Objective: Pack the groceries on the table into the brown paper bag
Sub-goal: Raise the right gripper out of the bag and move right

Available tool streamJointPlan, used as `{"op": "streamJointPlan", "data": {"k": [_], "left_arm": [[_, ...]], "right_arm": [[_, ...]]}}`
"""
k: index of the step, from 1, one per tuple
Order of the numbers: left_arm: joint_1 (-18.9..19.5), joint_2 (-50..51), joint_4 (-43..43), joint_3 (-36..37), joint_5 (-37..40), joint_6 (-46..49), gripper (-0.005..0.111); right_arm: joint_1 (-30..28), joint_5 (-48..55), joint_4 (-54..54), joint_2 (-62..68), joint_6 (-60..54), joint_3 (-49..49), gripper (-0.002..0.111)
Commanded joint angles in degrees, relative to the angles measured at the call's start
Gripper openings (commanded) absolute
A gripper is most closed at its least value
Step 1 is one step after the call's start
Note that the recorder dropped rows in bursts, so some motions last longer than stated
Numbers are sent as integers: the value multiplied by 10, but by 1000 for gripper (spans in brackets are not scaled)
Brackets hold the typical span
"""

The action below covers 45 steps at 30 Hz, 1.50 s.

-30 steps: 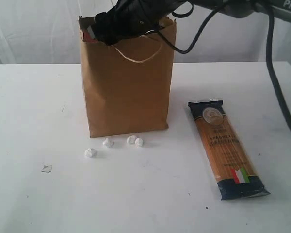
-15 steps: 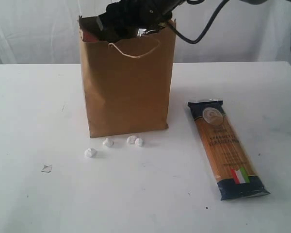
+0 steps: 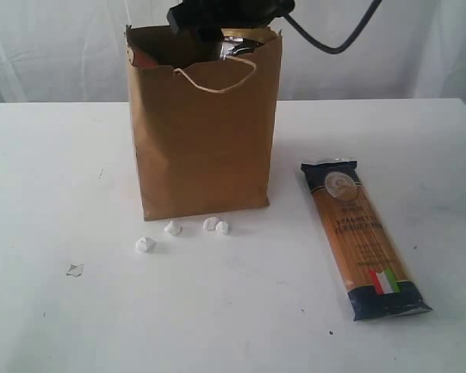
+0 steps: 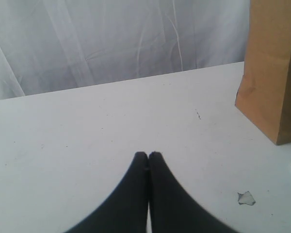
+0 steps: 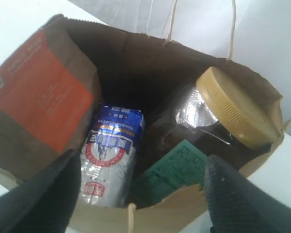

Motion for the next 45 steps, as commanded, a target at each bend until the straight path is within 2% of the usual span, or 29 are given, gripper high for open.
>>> {"op": "streamJointPlan", "data": {"k": [1,11,15,21,31,36,39,45], "left_arm": [[1,-2,-5,2,-6,-1,0],[1,-2,-5,2,-6,-1,0],[1,-2,-5,2,-6,-1,0],[1,-2,-5,2,-6,-1,0],[1,-2,-5,2,-6,-1,0],[1,-2,-5,2,-6,-1,0],[1,-2,-5,2,-6,-1,0],[1,-2,-5,2,-6,-1,0]], "right_arm": [[-7,18,-11,-19,4,0,66],[-35,4,-18,-83,2,25,66],[-59,-26,-22,-137,4,99,66],[-102,-93,-24,-248,21,264,66],[-214,-145,-22,-394,28,463,66],[-249,-176,23,-388,28,532,67],[-253,-219,41,-356,25,558,71],[-253,-269,66,-262,12,560,77]]}}
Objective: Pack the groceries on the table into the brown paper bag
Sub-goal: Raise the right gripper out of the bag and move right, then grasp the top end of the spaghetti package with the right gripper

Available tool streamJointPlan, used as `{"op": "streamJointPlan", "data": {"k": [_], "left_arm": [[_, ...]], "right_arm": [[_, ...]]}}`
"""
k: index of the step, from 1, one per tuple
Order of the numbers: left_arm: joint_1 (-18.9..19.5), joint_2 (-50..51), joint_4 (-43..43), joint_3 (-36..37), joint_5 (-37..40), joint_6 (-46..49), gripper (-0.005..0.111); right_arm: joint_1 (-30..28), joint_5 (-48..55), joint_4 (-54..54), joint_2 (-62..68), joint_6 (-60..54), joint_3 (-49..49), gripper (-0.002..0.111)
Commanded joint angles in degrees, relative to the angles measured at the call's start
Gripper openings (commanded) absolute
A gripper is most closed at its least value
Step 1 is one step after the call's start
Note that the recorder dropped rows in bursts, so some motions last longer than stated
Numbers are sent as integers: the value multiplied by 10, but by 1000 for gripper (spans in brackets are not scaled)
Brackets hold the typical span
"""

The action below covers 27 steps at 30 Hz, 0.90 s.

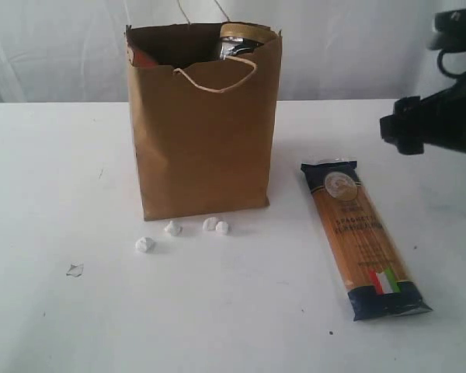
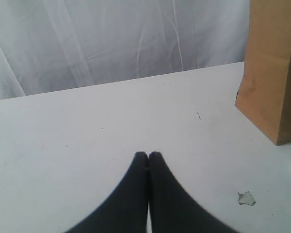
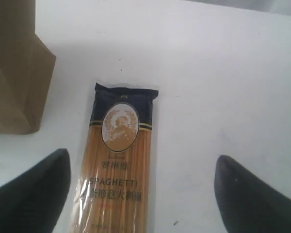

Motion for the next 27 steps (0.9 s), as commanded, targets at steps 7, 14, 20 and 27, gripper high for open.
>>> {"op": "streamJointPlan", "data": {"k": [7,14,20,27], "left_arm": [[1,-2,-5,2,-6,-1,0],[1,-2,-5,2,-6,-1,0],[1,-2,-5,2,-6,-1,0],[1,-2,-5,2,-6,-1,0]], "right_arm": [[-4,-160,23,179,-7,-23,77],[-4,-156,23,297,-17,-88,77],[10,-155,23,398,-22,-136,77],[37,-144,25,458,-22,-177,83]]}}
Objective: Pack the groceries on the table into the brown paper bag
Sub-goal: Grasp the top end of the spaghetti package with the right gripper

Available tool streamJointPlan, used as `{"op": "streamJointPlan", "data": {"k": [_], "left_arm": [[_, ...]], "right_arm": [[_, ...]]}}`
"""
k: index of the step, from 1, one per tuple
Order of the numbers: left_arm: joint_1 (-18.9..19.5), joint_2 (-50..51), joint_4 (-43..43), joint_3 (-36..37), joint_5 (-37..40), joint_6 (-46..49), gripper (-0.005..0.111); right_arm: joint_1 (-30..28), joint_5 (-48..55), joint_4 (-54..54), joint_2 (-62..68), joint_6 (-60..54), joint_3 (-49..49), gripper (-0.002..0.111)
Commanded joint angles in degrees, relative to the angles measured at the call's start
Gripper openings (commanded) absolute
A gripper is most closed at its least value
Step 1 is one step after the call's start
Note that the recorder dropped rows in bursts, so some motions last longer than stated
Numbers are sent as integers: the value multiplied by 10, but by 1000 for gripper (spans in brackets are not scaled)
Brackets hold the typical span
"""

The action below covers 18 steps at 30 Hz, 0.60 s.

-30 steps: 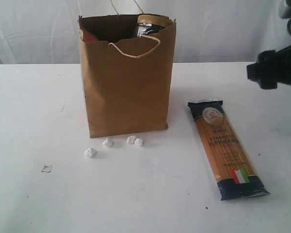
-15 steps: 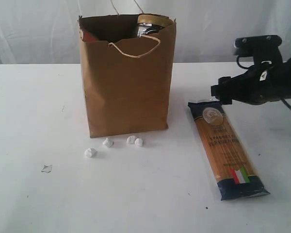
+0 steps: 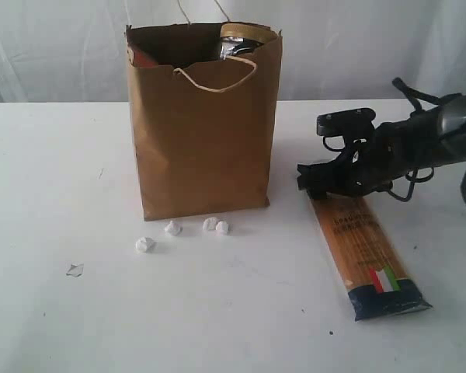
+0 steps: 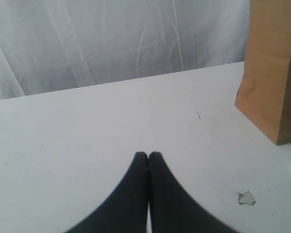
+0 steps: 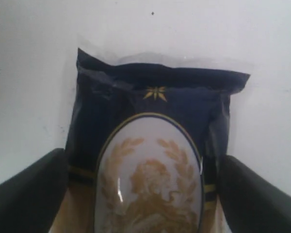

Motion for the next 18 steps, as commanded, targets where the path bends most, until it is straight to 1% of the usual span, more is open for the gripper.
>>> {"op": "streamJointPlan", "data": {"k": [1,3,6,8,9,10,12,14,15,16,18], "left_arm": [[1,-2,-5,2,-6,-1,0],[1,-2,-5,2,-6,-1,0],[1,-2,-5,2,-6,-1,0],[1,-2,-5,2,-6,-1,0],[1,-2,-5,2,-6,-1,0],[1,-2,-5,2,-6,-1,0],[1,-2,-5,2,-6,-1,0],[1,-2,-5,2,-6,-1,0],[1,-2,-5,2,-6,-1,0],[1,-2,-5,2,-6,-1,0],[1,-2,-5,2,-6,-1,0]], "right_arm": [[5,9,3,31,-7,-22,85],[8,14,5,42,-7,-27,87],[11,14,5,56,-7,-29,87],[11,14,5,64,-7,-29,86],[11,14,5,67,-7,-29,83],[11,15,5,69,-7,-29,78],[11,27,5,72,-7,-29,60],[11,48,5,72,-7,-29,34],[11,57,5,72,-7,-29,23],[11,74,5,67,-7,-29,0],[11,80,5,58,-6,-28,0]]}}
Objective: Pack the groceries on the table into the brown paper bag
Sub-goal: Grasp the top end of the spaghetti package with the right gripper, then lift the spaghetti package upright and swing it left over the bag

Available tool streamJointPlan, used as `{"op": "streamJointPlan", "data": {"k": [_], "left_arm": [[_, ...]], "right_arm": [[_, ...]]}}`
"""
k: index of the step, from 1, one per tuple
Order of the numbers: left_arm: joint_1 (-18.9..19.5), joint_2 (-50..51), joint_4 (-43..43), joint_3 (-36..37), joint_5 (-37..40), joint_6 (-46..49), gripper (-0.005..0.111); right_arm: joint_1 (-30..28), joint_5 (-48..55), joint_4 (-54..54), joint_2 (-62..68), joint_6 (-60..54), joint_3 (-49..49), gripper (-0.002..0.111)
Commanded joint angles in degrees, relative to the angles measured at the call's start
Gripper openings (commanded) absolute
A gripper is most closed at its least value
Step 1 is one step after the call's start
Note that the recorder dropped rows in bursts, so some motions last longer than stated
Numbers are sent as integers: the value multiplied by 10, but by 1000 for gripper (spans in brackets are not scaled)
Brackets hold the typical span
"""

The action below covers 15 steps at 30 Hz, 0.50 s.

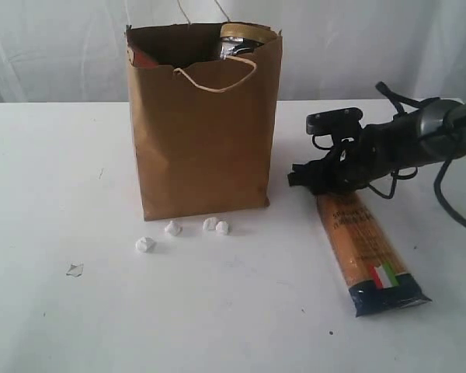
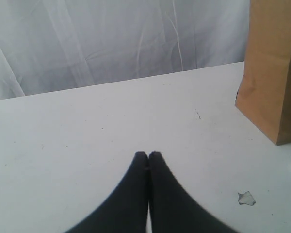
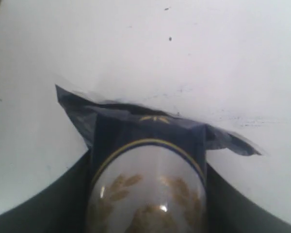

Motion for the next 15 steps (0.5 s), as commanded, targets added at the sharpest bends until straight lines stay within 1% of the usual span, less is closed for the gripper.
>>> {"op": "streamJointPlan", "data": {"k": [1,6,11,15], "left_arm": [[1,-2,-5,2,-6,-1,0],[1,-2,-5,2,-6,-1,0],[1,-2,-5,2,-6,-1,0],[1,-2,-5,2,-6,-1,0]], "right_arm": [[2,88,1,1,-5,15,0],[-4,53,1,-98,-5,45,0],[-26,16,1,-296,-5,81,0],[-26,0,13,-417,0,81,0]]}}
